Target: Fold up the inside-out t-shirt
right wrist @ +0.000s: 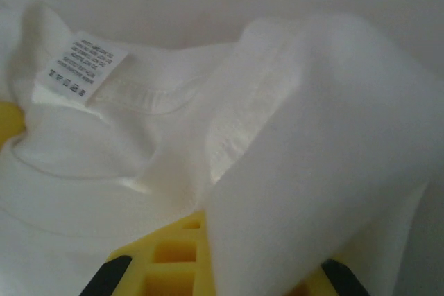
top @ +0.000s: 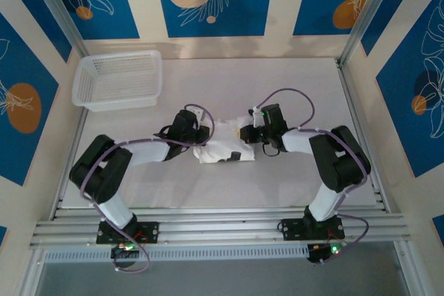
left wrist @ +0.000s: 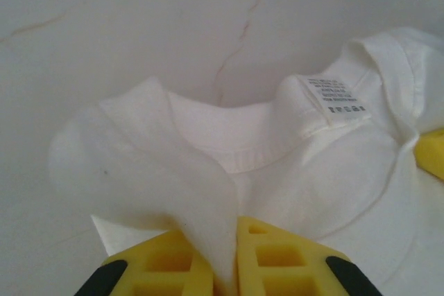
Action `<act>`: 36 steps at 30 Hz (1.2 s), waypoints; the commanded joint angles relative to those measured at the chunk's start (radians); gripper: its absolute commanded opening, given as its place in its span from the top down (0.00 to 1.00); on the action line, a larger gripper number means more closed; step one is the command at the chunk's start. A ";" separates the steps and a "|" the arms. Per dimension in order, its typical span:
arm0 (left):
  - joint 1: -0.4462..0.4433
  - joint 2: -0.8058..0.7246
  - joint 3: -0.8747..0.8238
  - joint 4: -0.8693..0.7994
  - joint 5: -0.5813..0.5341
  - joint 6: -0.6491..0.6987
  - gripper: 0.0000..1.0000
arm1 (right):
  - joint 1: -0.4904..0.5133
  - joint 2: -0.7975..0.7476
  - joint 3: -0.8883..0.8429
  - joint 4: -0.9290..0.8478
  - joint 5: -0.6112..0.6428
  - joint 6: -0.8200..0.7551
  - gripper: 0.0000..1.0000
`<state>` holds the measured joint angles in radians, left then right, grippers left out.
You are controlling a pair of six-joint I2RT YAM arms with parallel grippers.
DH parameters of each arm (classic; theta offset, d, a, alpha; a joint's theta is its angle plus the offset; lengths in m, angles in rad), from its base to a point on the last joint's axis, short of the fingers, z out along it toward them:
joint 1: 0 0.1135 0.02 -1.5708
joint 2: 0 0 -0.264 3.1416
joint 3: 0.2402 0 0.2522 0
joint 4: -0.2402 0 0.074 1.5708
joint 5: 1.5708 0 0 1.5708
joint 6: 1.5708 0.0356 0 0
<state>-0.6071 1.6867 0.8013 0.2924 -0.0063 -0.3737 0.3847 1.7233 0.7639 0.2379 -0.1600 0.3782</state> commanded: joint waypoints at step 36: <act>-0.131 -0.254 -0.142 -0.288 0.164 -0.365 0.63 | 0.157 -0.331 -0.067 -0.460 0.054 0.255 0.64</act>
<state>-0.7315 1.4979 0.6094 0.1295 0.1387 -0.7525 0.5457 1.4429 0.6361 -0.0937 -0.0654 0.6144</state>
